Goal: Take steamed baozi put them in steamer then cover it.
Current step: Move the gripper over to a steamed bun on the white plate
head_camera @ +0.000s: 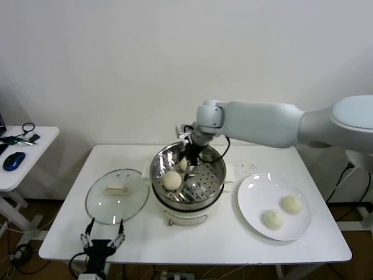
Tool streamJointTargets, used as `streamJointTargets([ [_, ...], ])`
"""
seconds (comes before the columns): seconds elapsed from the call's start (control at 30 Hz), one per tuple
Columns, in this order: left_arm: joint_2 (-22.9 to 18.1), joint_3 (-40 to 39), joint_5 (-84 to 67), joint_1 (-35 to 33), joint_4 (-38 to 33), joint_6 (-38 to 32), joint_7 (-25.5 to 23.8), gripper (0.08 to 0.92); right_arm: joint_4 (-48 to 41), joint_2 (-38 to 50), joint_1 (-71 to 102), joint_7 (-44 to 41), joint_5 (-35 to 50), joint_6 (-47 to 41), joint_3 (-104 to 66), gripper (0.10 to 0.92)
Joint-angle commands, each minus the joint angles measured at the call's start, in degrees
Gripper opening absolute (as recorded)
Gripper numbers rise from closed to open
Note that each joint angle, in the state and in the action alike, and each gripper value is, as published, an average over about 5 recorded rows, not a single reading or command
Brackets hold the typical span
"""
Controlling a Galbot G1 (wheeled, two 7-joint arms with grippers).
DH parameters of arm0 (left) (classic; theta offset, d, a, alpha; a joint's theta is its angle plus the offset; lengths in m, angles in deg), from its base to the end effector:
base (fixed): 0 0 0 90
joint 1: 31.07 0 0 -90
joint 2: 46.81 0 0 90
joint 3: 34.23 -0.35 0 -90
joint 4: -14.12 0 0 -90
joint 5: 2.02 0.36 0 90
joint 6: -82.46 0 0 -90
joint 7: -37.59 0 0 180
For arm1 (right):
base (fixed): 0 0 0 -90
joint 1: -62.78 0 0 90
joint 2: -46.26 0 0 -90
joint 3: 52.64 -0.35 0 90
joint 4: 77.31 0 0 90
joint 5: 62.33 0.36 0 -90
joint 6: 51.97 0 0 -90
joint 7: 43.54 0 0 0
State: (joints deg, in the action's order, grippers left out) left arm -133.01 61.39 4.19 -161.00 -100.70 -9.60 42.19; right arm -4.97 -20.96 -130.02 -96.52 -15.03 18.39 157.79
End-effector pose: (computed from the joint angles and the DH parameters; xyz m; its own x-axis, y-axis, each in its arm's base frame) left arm 0.1233 0.0451 -0.3593 -0.9705 -0.1315 0.2019 -0.0826 0.9688 0.2336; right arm 0.5630 0.0949 -0.0502 -0.0657 -0.3149 0.9468 -0.9709 -0.1989 -0.1335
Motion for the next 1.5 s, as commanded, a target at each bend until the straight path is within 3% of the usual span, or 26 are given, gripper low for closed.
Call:
streamJointTargets([
  [0.03, -0.9, -0.7, 1.3, 1.2, -0.1, 0.8, -0.1, 0.823, 9.8, 16.3, -8.4, -4.3, -3.5, 2.8, 3.6, 0.823],
  [0.37, -0.8, 0.0, 2.0, 2.6, -0.4, 1.5, 0.0, 0.823, 17.2, 31.4, -5.8, -5.7, -16.4, 4.4, 6.9, 0.823],
  [0.67, -0.8, 0.9, 1.8, 1.7, 0.1, 1.3, 0.0, 0.823, 14.9, 39.6, 10.6, -5.5, -29.0, 5.0, -0.8, 0.823],
  [0.9, -1.0, 1.2, 1.9, 1.4, 0.5, 1.3, 0.1, 0.823, 9.8, 40.5, 22.1, -5.2, -35.1, 5.7, -9.2, 0.823],
  [1.5, -1.6, 1.1, 2.2, 1.0, 1.3, 1.1, 0.1, 0.823, 4.9, 34.6, 33.4, -4.3, -38.5, 5.8, -18.4, 0.823],
])
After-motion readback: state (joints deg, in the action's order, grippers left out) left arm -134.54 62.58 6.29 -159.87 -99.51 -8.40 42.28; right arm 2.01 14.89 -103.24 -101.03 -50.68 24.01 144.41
